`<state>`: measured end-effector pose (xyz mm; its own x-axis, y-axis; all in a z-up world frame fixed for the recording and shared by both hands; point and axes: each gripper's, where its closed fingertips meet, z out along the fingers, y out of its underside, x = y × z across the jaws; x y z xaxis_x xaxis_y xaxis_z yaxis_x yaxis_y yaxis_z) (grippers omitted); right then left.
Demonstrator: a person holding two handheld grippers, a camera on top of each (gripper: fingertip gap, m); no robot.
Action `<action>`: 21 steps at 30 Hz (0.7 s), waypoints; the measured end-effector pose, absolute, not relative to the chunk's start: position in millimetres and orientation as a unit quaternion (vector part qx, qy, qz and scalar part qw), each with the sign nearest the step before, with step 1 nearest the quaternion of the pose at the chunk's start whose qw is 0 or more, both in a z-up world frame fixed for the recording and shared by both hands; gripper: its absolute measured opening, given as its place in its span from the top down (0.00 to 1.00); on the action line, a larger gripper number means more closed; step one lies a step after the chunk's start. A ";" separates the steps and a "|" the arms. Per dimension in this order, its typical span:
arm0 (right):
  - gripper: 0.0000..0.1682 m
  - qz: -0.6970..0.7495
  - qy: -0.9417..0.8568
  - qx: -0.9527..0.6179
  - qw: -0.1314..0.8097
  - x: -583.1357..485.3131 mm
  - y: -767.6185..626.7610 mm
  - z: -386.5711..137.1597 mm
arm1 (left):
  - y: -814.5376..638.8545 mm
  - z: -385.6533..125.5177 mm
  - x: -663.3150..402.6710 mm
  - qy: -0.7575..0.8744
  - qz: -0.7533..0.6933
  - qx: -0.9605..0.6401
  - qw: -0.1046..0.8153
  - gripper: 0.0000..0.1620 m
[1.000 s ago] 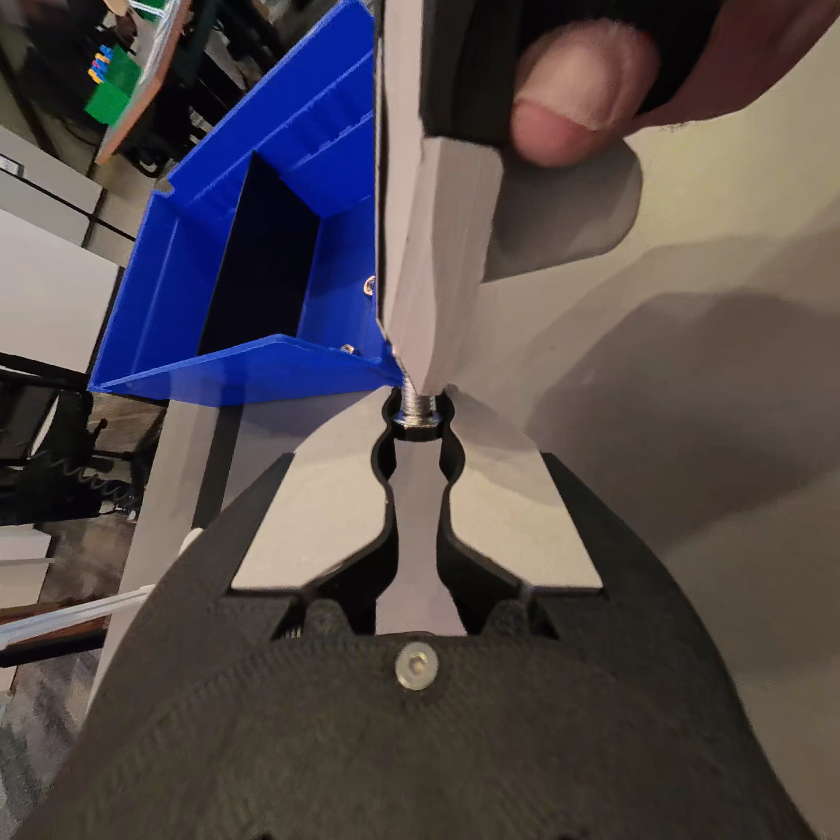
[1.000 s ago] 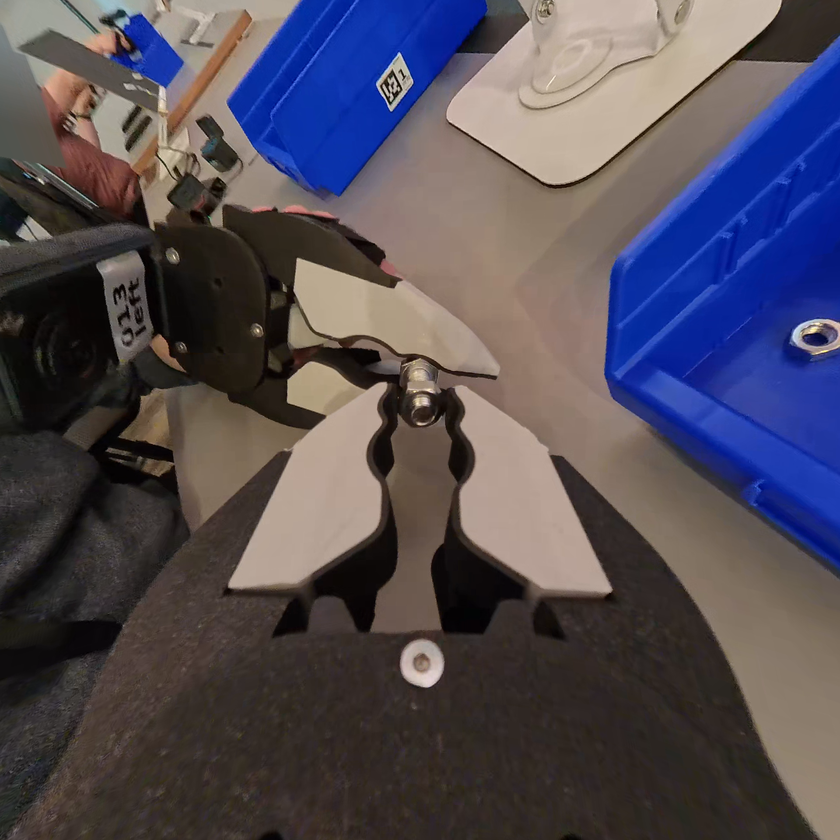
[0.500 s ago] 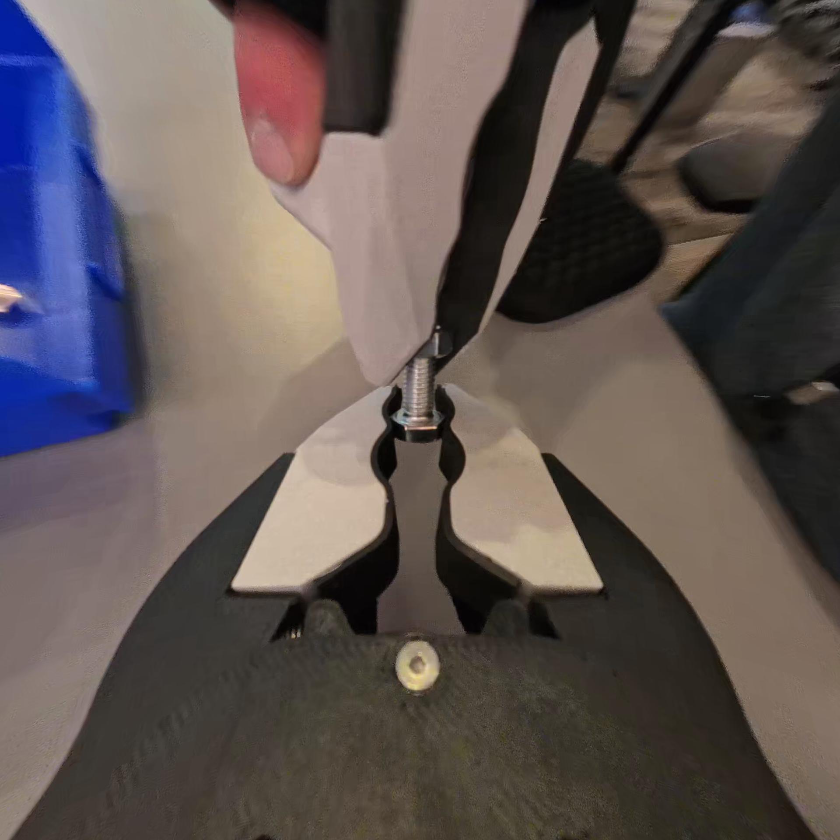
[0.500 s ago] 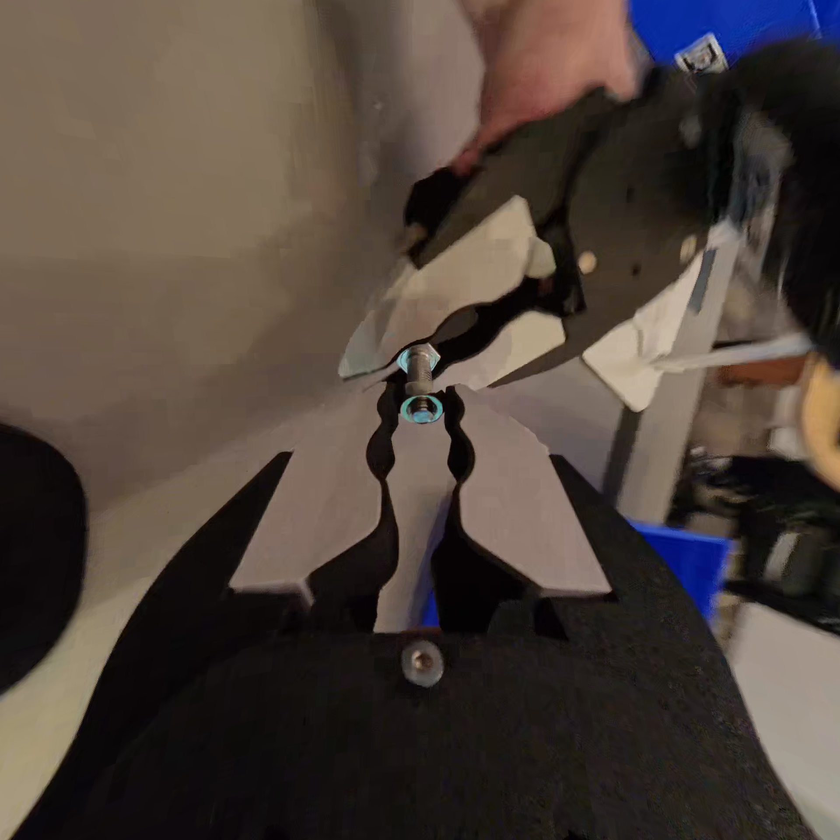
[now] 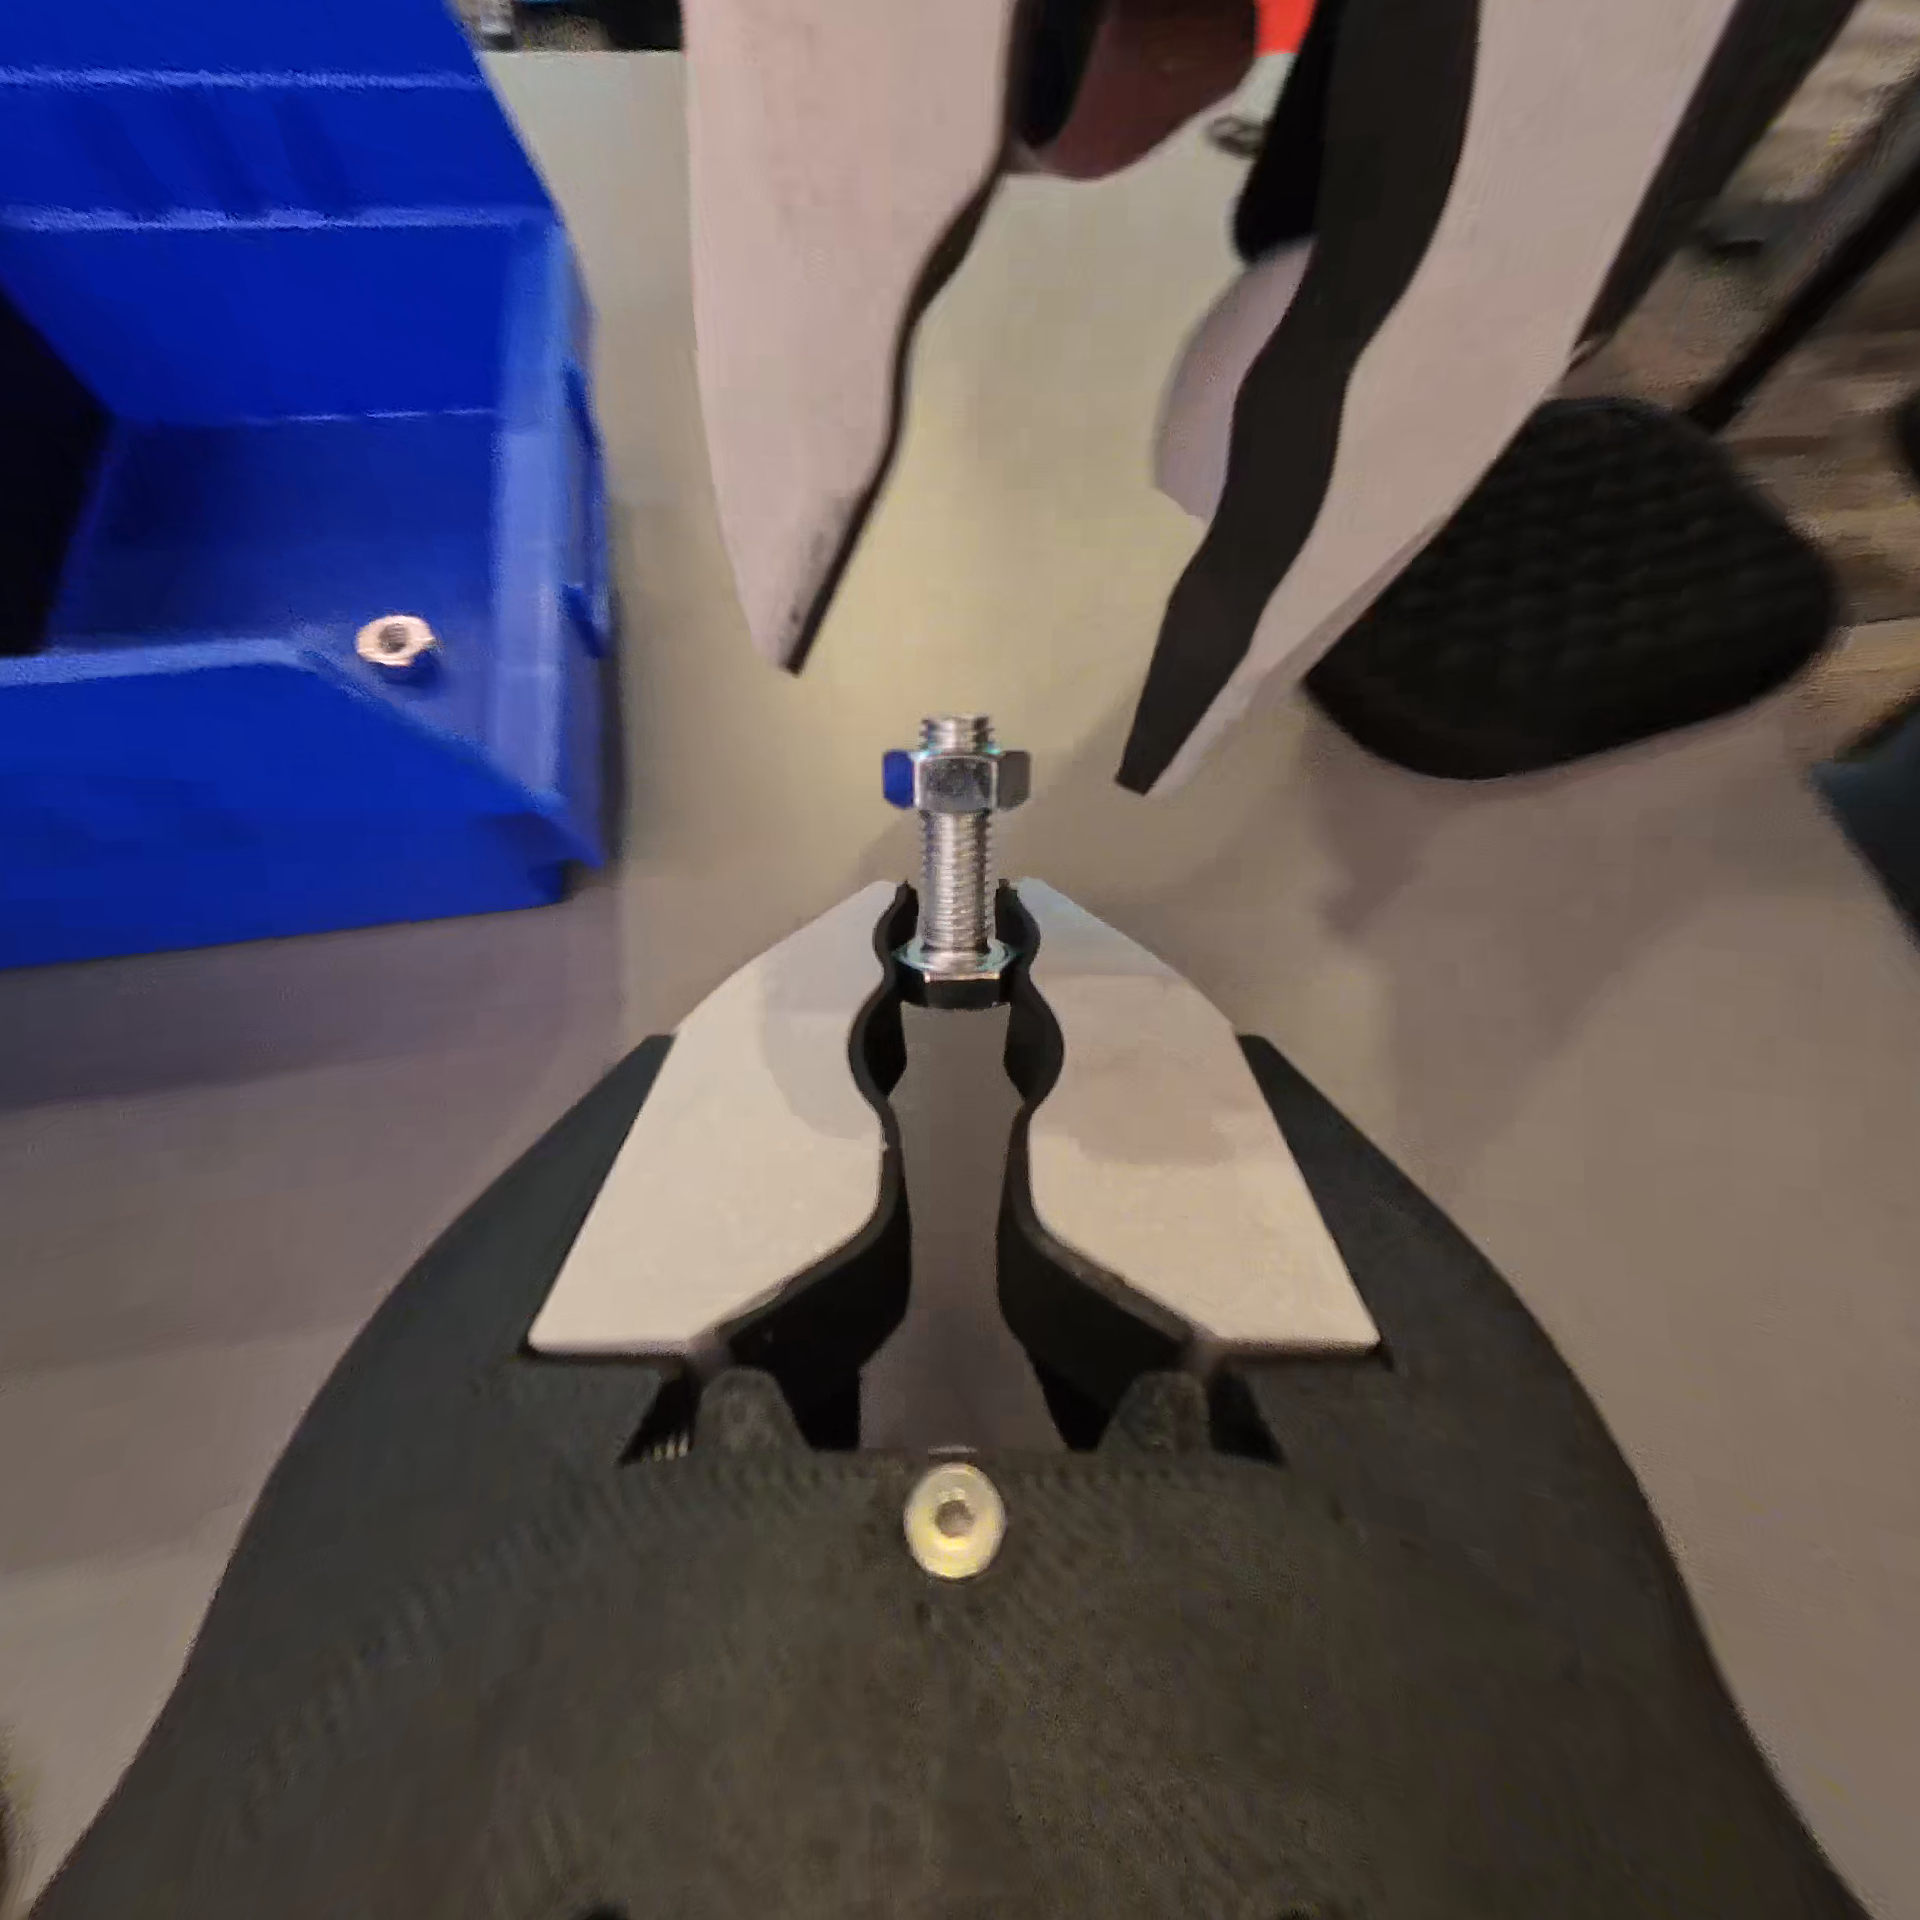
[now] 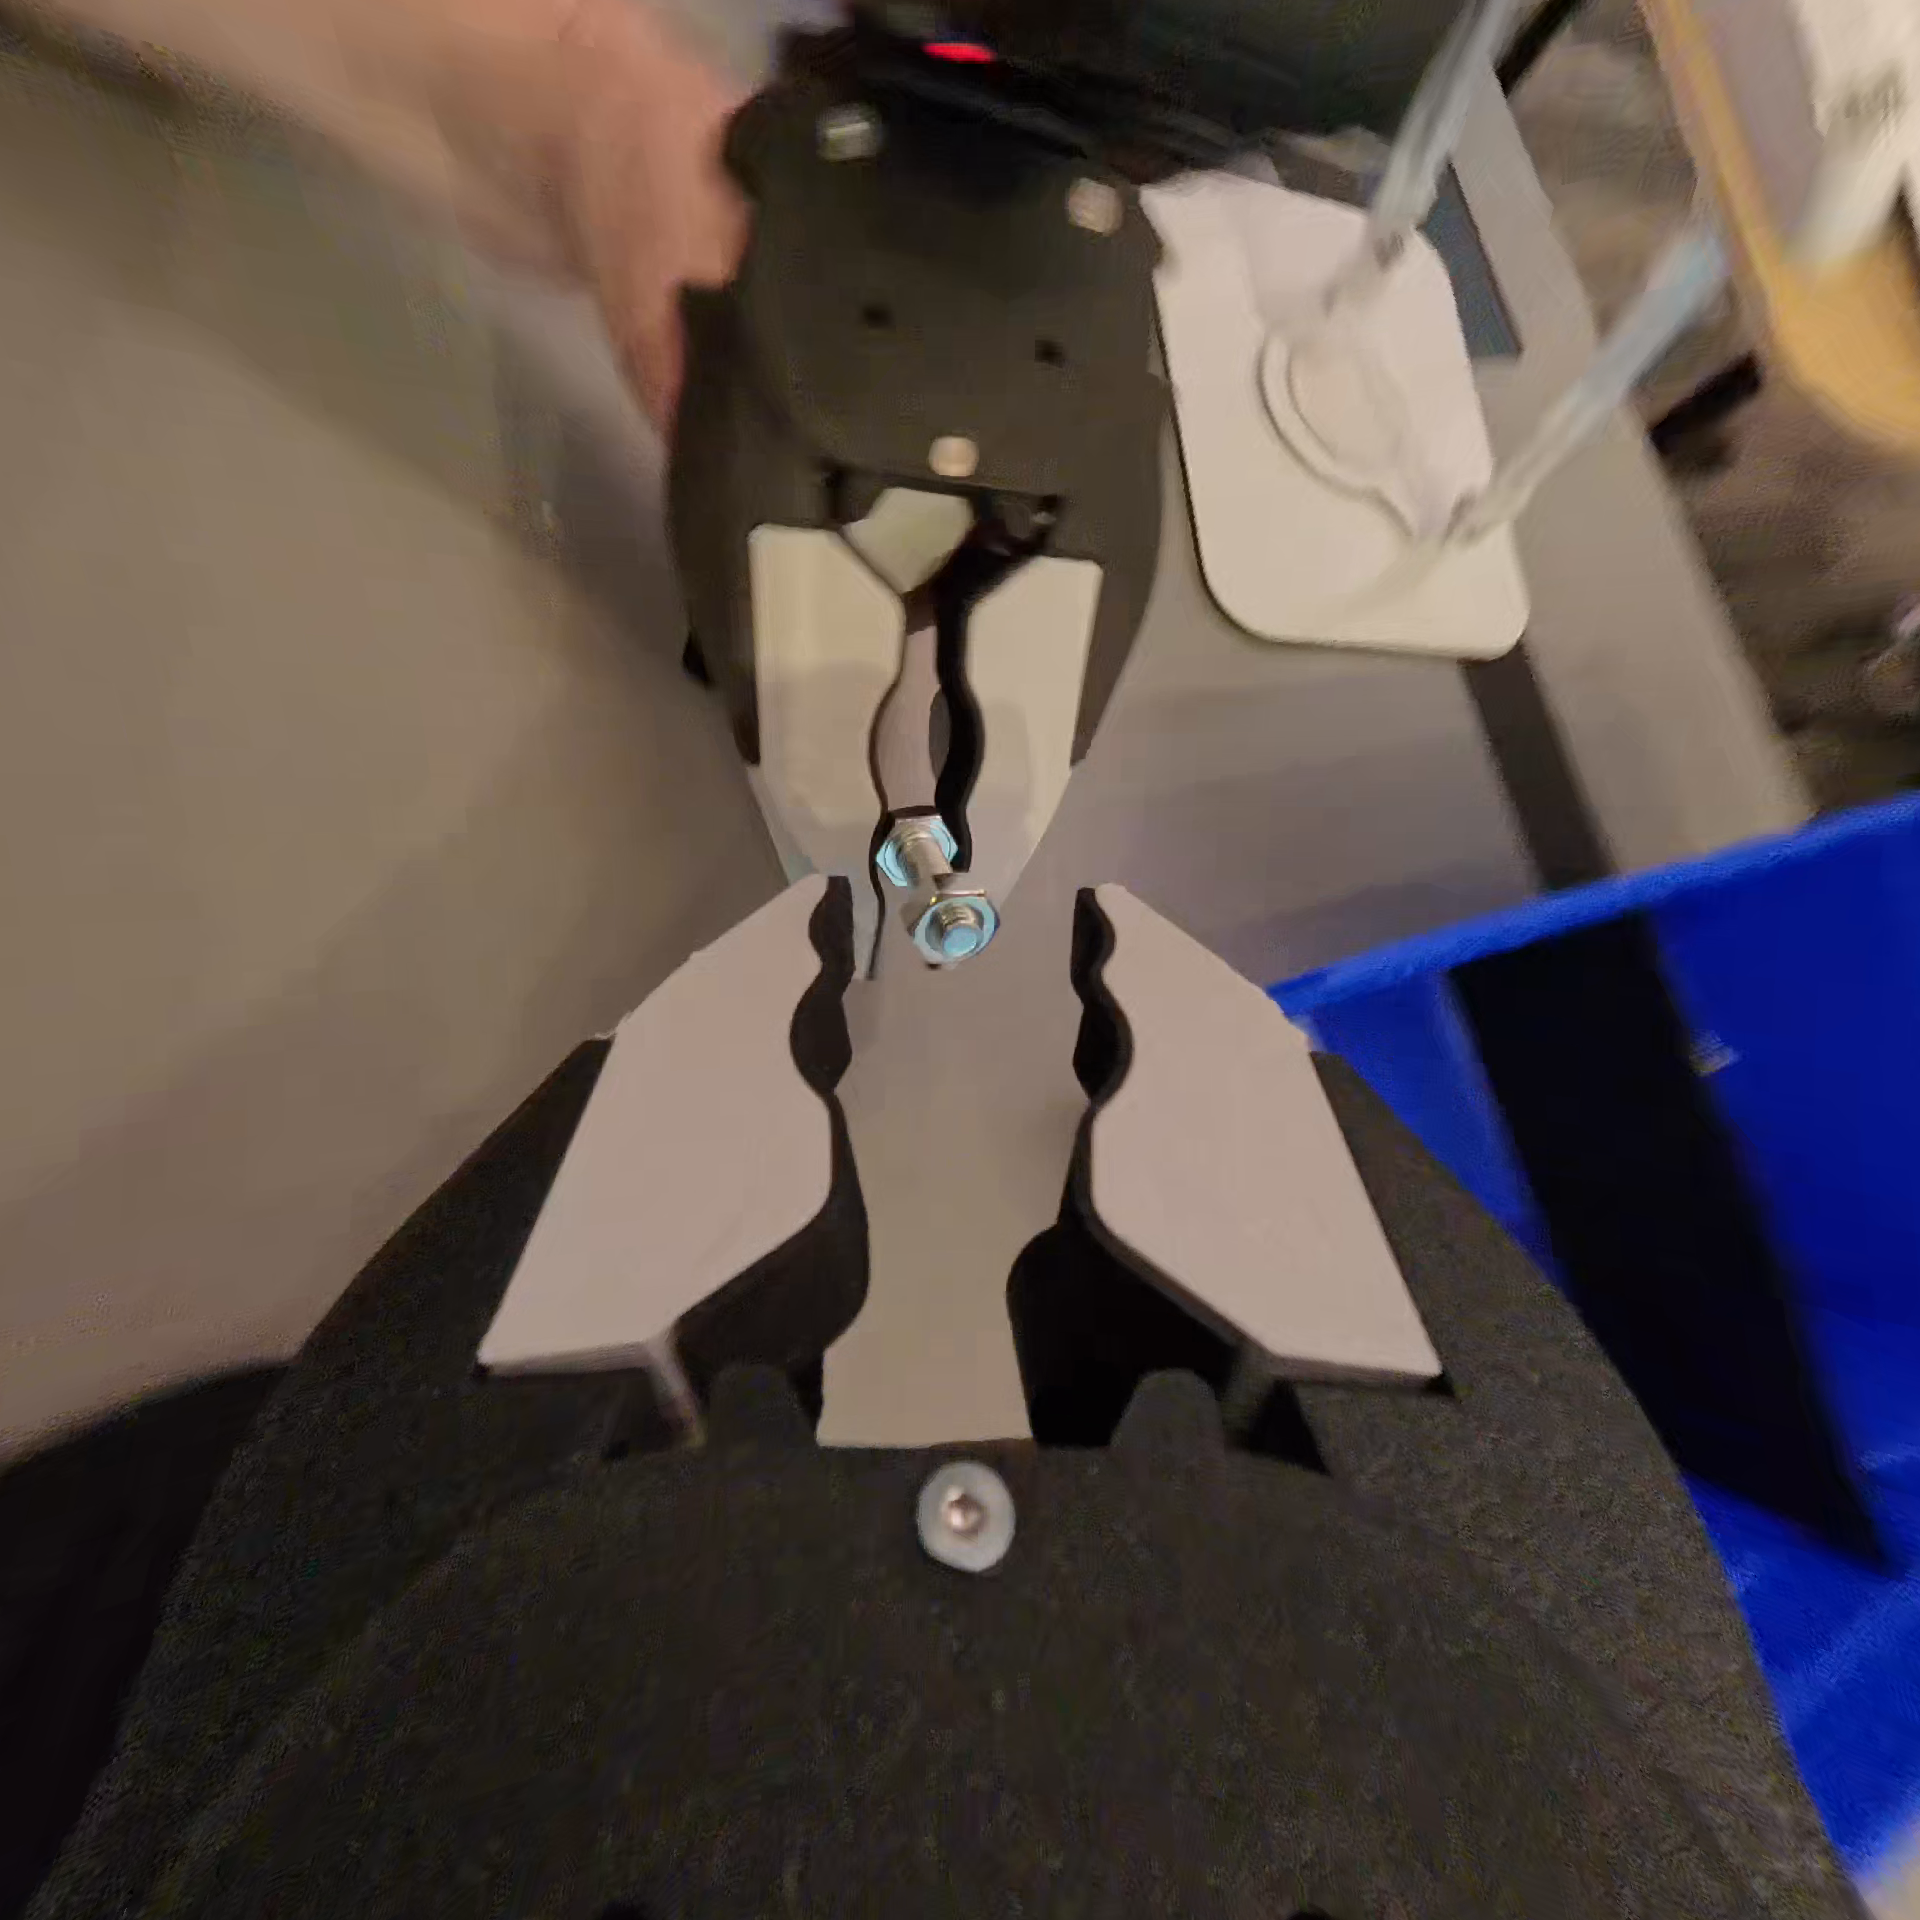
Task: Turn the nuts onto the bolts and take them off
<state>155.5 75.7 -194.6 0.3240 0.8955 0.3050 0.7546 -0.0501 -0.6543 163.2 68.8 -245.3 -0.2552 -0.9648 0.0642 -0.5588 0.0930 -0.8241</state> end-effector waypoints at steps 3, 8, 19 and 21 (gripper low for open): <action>0.79 0.219 -0.427 -0.800 0.361 163.6 81.2 -196.0 | 86.7 -242.9 167.8 0.691 -0.305 -0.561 0.339 0.91; 0.81 0.366 -0.291 -0.829 0.307 164.6 78.7 -205.5 | 95.2 -240.6 172.0 0.704 -0.184 -0.550 0.409 0.91; 0.89 0.271 -0.441 -0.788 0.334 160.6 71.8 -210.4 | 82.9 -244.0 172.1 0.713 -0.224 -0.551 0.370 0.91; 0.89 0.203 -0.530 -0.747 0.345 157.3 66.0 -212.2 | 69.1 -247.7 168.5 0.721 -0.286 -0.550 0.310 0.91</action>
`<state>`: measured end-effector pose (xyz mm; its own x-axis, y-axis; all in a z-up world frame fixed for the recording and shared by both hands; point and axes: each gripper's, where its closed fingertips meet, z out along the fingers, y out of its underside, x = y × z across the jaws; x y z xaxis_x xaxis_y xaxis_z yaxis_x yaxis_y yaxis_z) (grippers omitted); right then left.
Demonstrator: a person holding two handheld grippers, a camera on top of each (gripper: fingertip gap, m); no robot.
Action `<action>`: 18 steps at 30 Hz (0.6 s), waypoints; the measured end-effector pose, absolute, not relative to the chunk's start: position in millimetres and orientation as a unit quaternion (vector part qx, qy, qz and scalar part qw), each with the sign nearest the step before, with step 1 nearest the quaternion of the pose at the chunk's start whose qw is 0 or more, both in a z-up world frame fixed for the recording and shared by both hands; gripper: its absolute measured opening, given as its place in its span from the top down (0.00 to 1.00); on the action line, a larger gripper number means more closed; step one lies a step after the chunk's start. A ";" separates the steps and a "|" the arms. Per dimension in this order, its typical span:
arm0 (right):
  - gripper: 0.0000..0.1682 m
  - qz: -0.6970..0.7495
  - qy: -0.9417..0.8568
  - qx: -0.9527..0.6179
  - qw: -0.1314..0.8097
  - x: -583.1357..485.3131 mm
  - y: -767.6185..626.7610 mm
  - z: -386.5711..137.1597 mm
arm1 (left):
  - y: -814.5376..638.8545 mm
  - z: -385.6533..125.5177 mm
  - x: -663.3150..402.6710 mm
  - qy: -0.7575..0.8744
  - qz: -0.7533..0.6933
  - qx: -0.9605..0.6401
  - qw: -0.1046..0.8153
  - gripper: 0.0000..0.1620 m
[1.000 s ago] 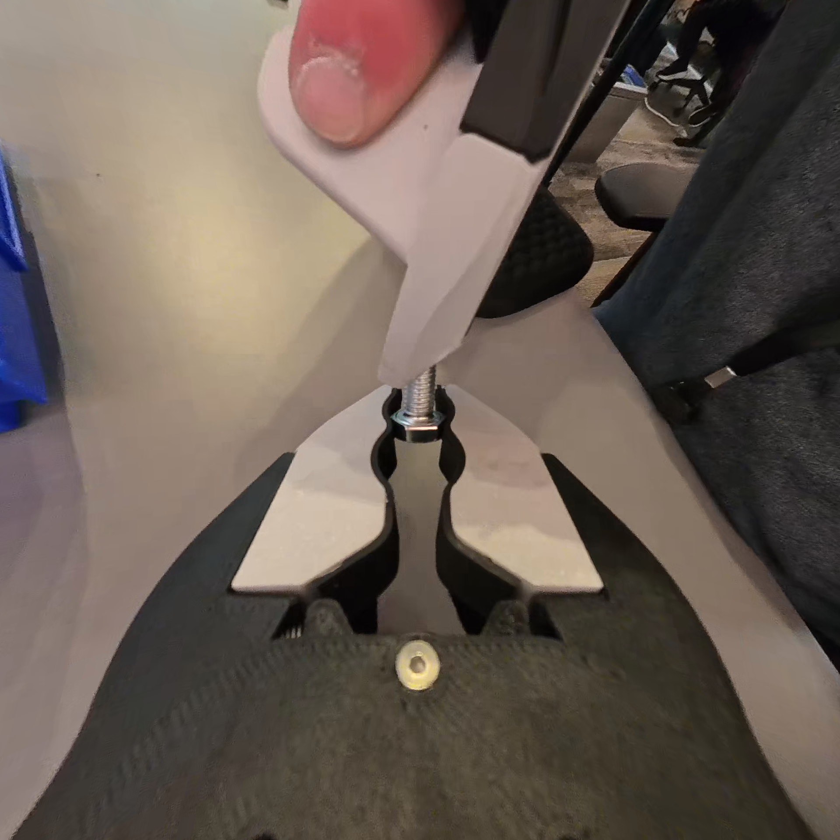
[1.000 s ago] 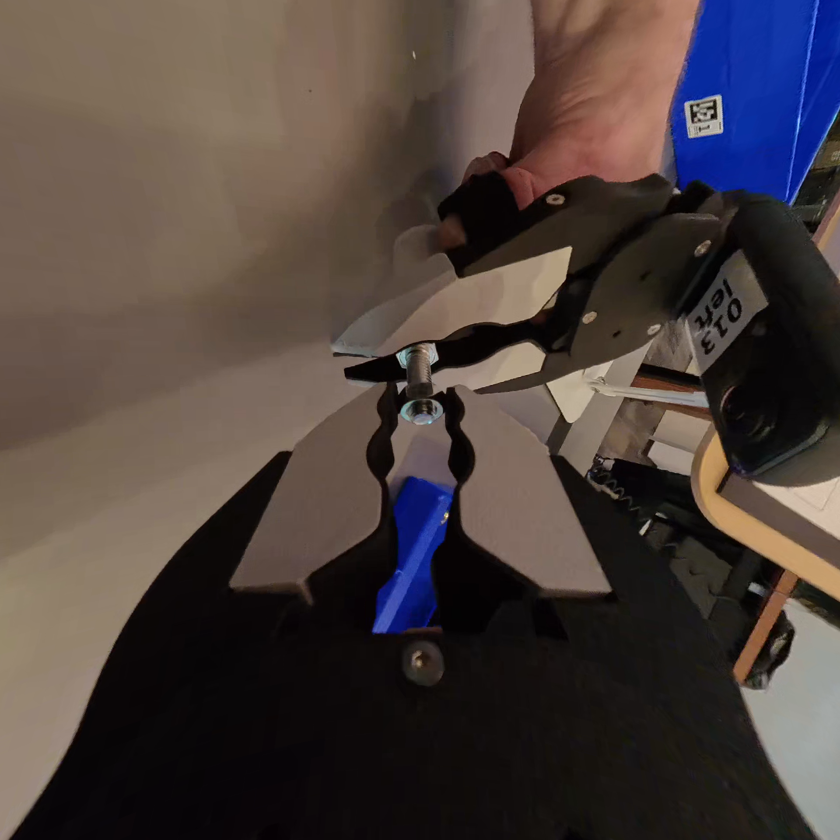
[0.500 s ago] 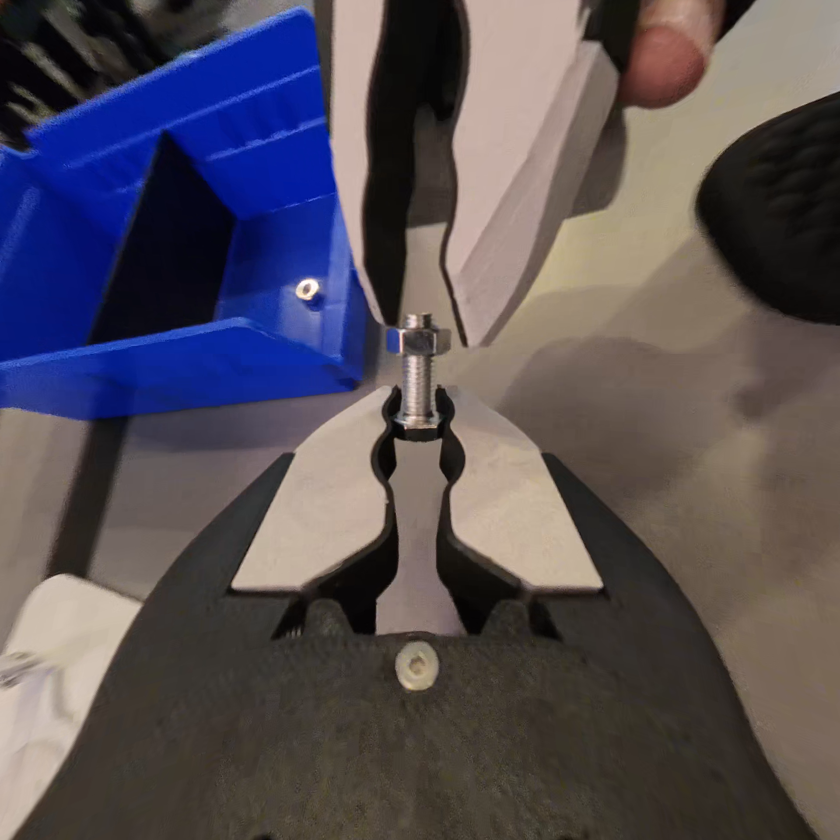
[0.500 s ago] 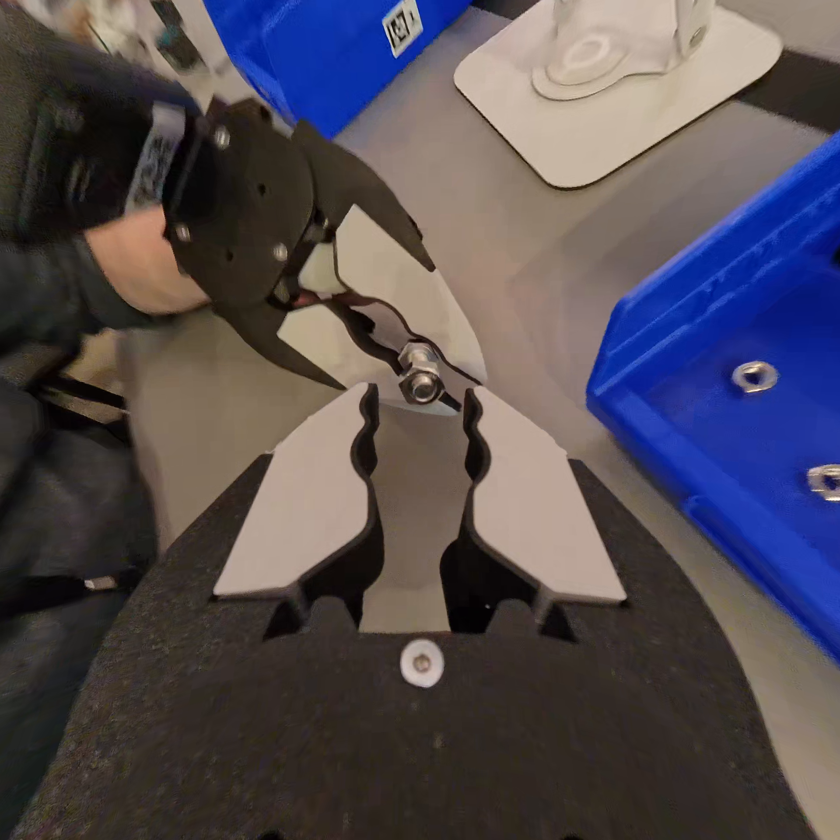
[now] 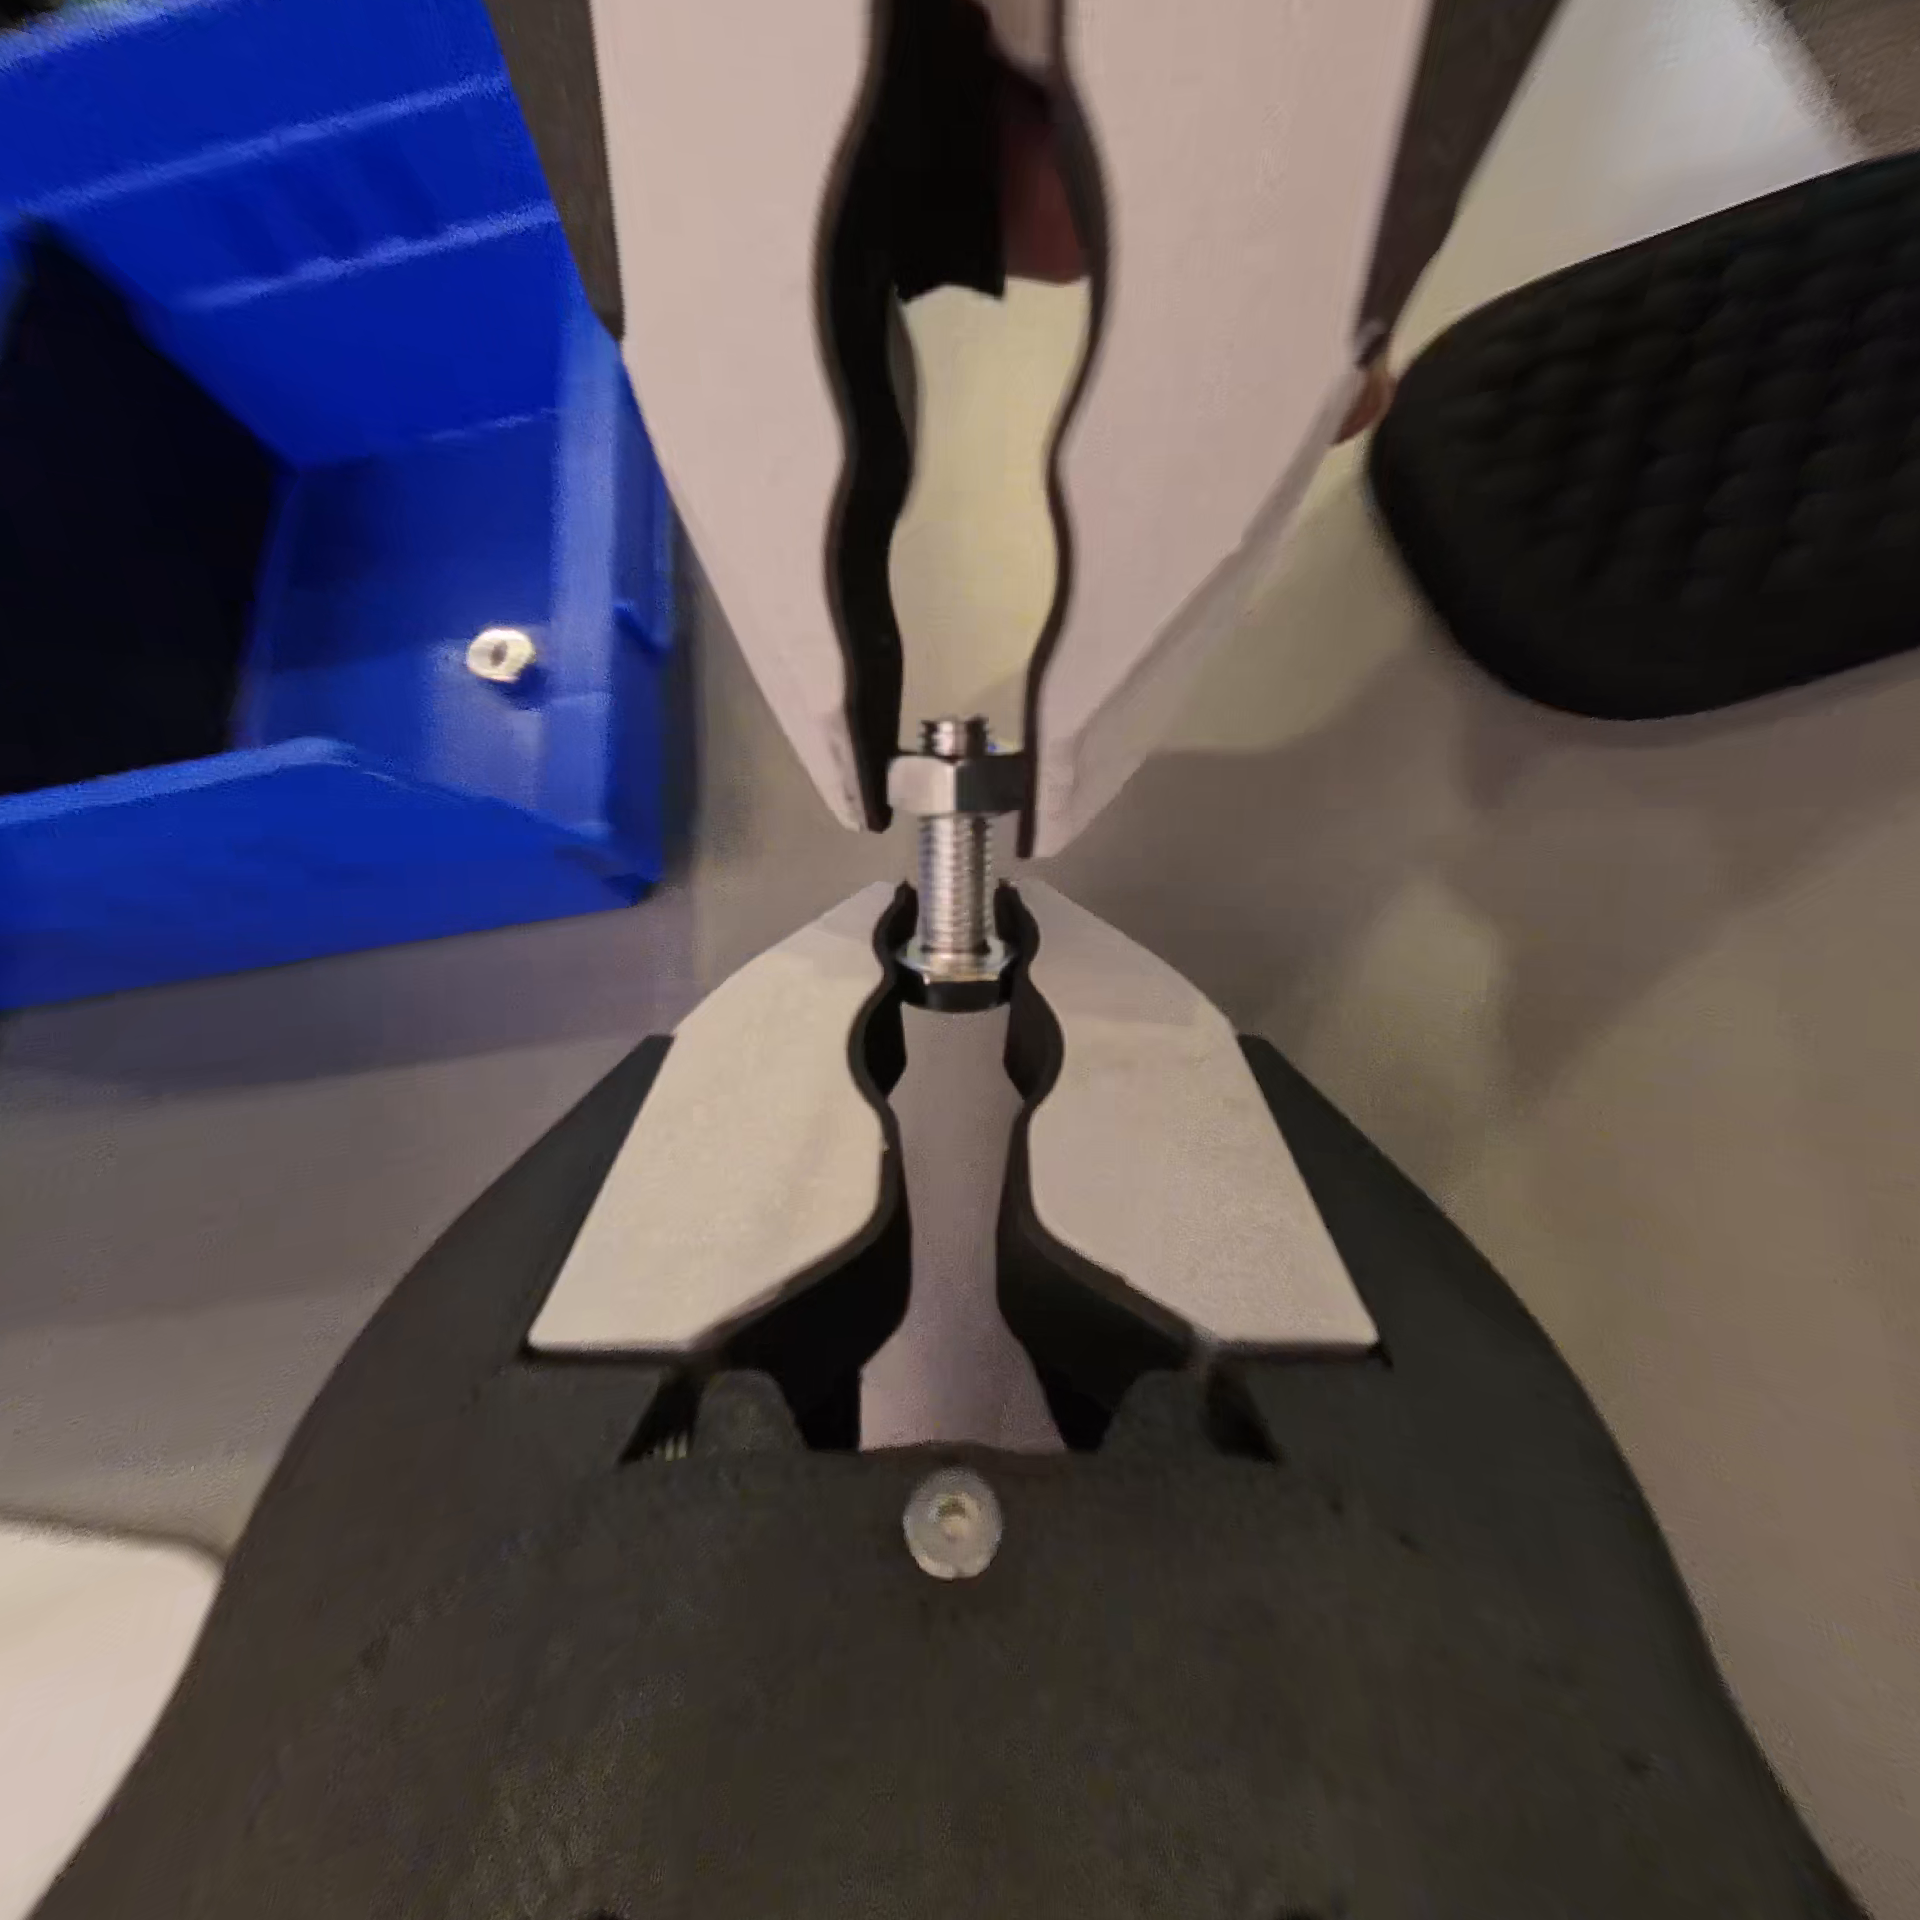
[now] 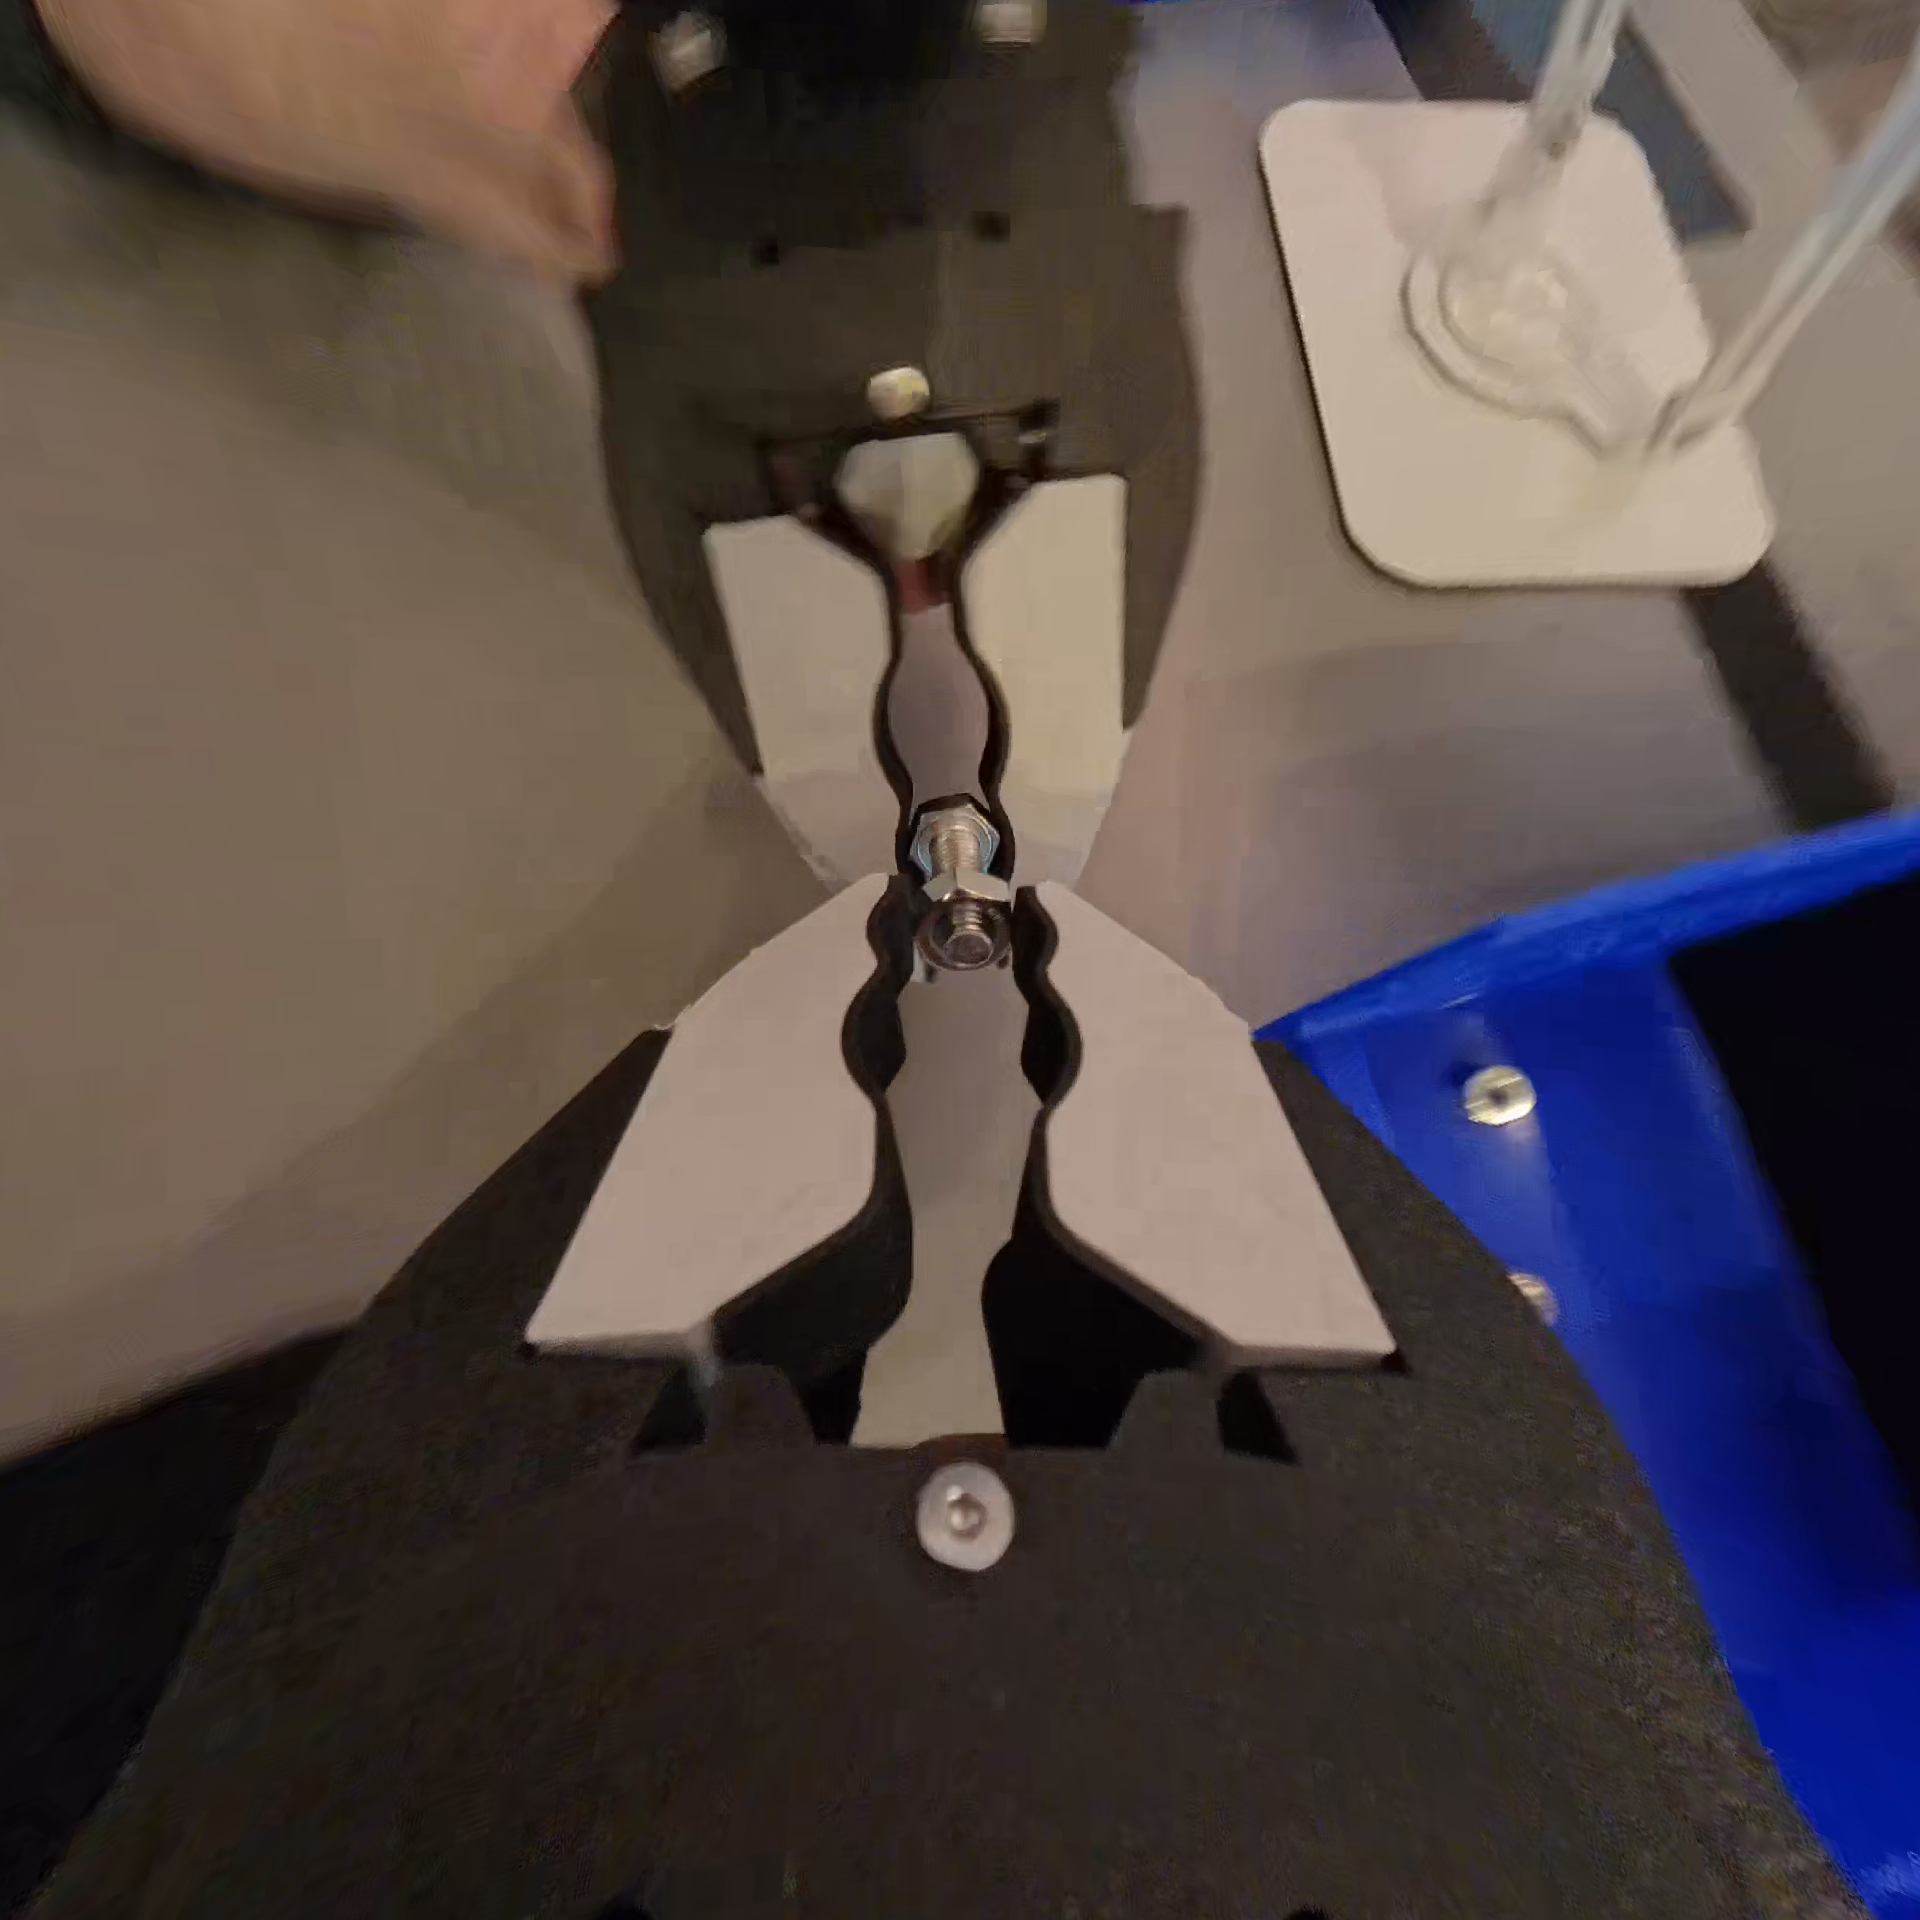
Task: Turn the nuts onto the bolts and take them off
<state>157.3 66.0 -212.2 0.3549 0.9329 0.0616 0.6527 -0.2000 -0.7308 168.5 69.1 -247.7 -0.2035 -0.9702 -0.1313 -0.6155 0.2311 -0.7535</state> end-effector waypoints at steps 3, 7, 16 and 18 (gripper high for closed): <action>0.89 0.104 -0.652 -0.663 0.354 151.7 57.2 -211.8 | 48.9 -248.2 163.4 0.712 -0.387 -0.540 0.226 0.91; 0.89 -0.070 -0.796 -0.486 0.354 146.8 48.4 -215.4 | 23.6 -243.9 150.4 0.692 -0.509 -0.501 0.109 0.91; 0.83 -0.096 -0.805 -0.467 0.354 141.7 52.1 -206.1 | 20.9 -237.8 147.2 0.674 -0.553 -0.481 0.091 0.91; 0.72 -0.052 -0.759 -0.535 0.368 144.2 58.2 -199.4 | 33.6 -238.8 152.7 0.677 -0.519 -0.504 0.134 0.91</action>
